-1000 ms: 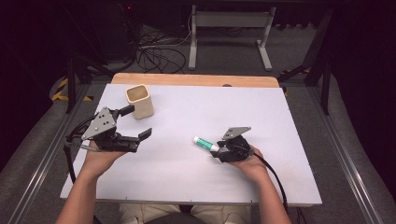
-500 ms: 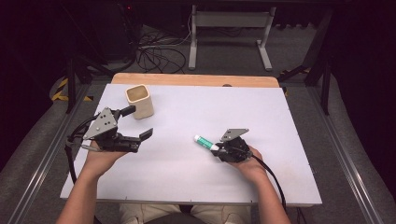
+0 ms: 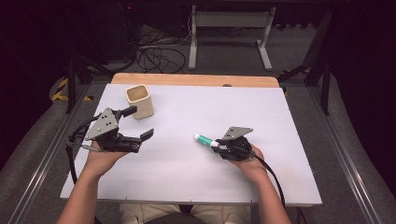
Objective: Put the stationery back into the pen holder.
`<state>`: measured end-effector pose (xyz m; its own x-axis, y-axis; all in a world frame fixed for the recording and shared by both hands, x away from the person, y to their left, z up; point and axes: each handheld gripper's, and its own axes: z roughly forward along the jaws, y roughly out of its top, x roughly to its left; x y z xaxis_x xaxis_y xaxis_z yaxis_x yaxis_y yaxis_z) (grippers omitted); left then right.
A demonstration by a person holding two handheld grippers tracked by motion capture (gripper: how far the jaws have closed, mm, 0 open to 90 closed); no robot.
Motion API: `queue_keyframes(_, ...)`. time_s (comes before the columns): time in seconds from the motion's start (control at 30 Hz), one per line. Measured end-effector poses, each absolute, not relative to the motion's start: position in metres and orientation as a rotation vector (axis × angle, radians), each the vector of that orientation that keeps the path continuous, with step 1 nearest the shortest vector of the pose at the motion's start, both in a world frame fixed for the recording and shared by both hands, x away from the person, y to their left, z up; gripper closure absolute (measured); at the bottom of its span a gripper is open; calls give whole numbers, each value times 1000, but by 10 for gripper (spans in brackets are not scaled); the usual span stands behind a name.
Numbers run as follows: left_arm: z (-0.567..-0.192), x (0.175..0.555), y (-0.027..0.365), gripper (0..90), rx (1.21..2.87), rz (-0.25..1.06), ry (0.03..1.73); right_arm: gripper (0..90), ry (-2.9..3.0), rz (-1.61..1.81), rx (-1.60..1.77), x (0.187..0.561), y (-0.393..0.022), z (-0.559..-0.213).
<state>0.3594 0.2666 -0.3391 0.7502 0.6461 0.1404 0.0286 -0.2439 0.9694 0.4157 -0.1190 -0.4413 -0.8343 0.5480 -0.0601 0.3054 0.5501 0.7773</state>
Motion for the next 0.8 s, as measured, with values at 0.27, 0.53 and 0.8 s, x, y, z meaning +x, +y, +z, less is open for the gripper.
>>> queue_keyframes(0.27,-342,361,264,84,1750,628,532,657,2443,1260,705,413,-122,-432)
queue_keyframes(0.53,-348,363,256,89,1773,619,517,658,2418,1304,694,411,-122,-425)
queue_keyframes(0.8,-359,366,243,102,1799,598,496,658,2407,1339,690,409,-121,-419)
